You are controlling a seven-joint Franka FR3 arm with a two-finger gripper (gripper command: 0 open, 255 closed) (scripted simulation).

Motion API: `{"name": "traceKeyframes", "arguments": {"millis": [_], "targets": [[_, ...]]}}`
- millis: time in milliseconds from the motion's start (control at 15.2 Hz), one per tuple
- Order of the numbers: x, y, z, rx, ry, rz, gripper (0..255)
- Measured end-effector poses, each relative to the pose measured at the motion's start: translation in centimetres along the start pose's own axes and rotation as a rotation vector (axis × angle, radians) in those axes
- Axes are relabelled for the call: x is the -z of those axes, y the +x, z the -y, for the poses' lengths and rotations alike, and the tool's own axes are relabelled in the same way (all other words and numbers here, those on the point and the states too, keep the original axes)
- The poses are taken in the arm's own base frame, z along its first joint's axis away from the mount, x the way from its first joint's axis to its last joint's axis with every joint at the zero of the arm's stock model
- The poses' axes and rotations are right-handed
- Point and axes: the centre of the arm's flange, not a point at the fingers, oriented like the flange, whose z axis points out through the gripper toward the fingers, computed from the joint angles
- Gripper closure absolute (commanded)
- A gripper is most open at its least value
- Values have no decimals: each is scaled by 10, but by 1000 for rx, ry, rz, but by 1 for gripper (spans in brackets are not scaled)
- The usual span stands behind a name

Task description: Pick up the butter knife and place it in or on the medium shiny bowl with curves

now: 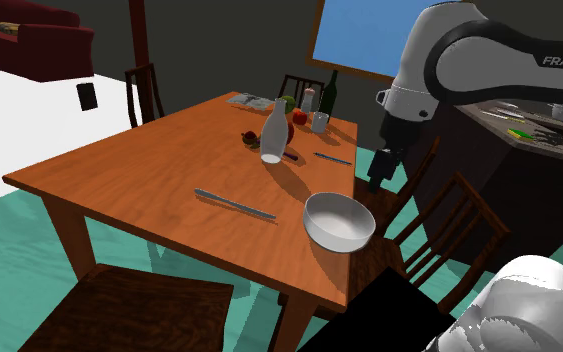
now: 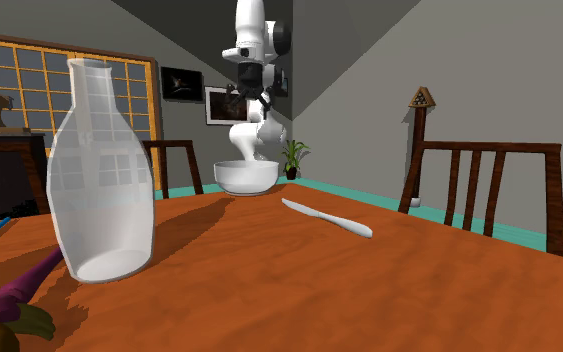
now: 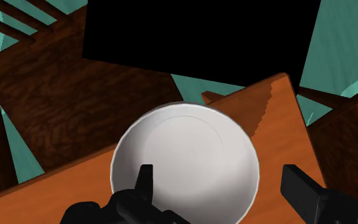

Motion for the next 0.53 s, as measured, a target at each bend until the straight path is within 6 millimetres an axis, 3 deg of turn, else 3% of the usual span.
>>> {"name": "traceKeyframes", "arguments": {"millis": [198, 528], "targets": [[-4, 14, 3, 17, 1, -4, 0], [-27, 68, 14, 80, 3, -19, 0]]}}
